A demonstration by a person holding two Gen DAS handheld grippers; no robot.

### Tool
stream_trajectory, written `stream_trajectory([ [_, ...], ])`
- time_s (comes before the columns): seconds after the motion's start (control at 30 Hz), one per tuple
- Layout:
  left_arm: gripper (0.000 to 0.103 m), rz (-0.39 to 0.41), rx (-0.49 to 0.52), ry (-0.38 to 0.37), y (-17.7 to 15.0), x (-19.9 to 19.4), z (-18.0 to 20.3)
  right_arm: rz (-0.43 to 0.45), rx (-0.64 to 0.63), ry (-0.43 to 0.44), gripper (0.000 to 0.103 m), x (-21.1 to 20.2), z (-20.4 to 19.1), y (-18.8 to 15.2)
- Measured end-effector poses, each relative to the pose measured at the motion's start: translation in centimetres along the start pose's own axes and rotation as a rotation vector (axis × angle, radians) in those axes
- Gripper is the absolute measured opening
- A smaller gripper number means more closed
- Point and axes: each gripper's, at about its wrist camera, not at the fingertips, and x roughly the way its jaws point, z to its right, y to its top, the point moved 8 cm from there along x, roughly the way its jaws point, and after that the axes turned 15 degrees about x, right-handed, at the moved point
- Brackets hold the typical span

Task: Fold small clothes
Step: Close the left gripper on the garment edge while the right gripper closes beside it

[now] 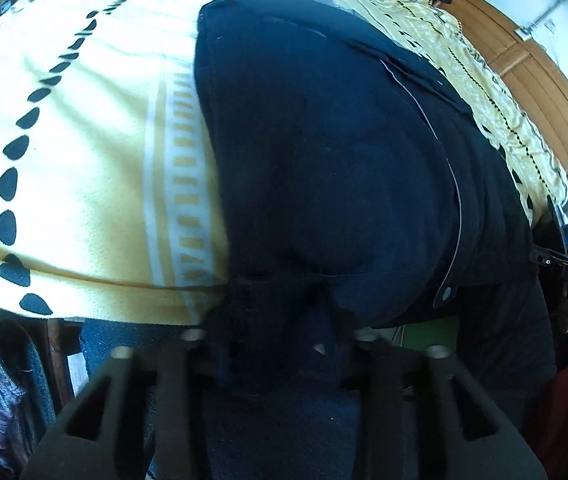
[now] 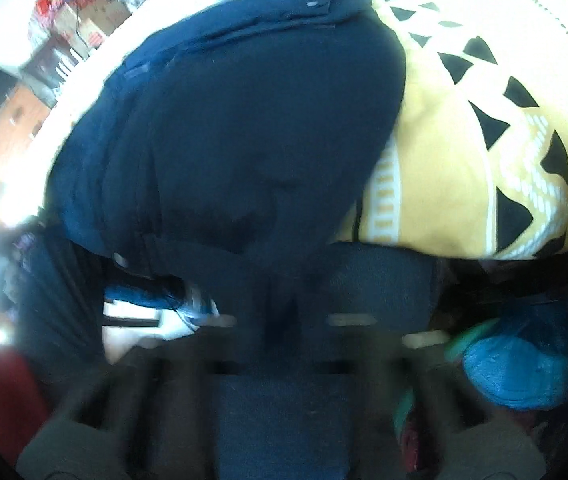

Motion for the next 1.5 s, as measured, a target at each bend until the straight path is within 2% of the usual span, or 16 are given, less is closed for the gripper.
stream_trajectory([
  [0.1,0.009,0.051,-0.067,-0.063,1.3,-1.5,0.1,0.056,0.039,0.134,0.008,-2.9,-1.6,1.8],
  [0.2,0.009,0.195,-0.149,-0.159,4.4,-4.7,-0.2,0.161,0.088,0.241,0.008,-6.6,-2.5,5.8],
  [0.33,0.01,0.403,-0.23,-0.223,11.4,-8.2,-2.5,0.254,0.137,0.247,0.008,-7.6,-1.3,12.4],
  [0.4,0.013,0.444,-0.246,-0.202,14.8,-7.7,-3.9,0.275,0.123,0.207,0.009,-6.3,-1.1,15.3],
  [0.47,0.028,0.422,-0.247,-0.142,18.1,-5.0,-5.5,0.265,0.128,0.129,0.01,-3.8,-0.1,17.9],
  [0.53,0.026,0.335,-0.323,-0.033,19.3,-1.7,-8.2,0.262,0.119,0.017,0.018,-2.1,0.5,19.1],
  [0.57,0.026,0.329,-0.348,-0.021,19.5,-1.3,-8.8,0.278,0.121,0.001,0.018,-2.3,0.5,19.1],
  [0.6,0.026,0.35,-0.358,-0.025,19.6,-1.8,-9.2,0.292,0.113,0.04,0.022,-2.9,0.0,18.8],
  [0.63,0.026,0.383,-0.361,-0.011,19.4,-2.7,-9.3,0.299,0.095,0.058,0.035,-3.5,-0.2,18.2],
  [0.7,0.034,0.412,-0.335,0.042,18.4,-4.4,-9.7,0.325,0.04,0.026,0.051,-4.2,0.0,17.1],
  [0.83,0.038,0.355,-0.288,0.119,15.6,-5.5,-12.3,0.286,-0.001,0.0,0.051,-2.7,0.2,16.0],
  [0.9,0.038,0.332,-0.248,0.138,15.9,-5.9,-12.3,0.272,0.014,0.007,0.051,-1.6,0.5,16.3],
  [1.13,0.043,0.217,0.016,0.033,22.6,-1.2,-8.6,0.228,0.039,0.02,0.051,0.7,0.3,16.5],
  [1.2,0.043,0.154,0.056,0.053,23.6,1.0,-8.5,0.221,0.031,0.018,0.051,0.9,0.1,16.3],
  [1.33,0.042,0.079,0.059,0.075,24.1,4.4,-9.4,0.214,0.025,0.013,0.057,1.0,0.2,16.1],
  [1.5,0.042,0.094,0.038,0.088,24.7,5.6,-9.4,0.215,0.037,0.006,0.057,1.3,0.6,16.5],
])
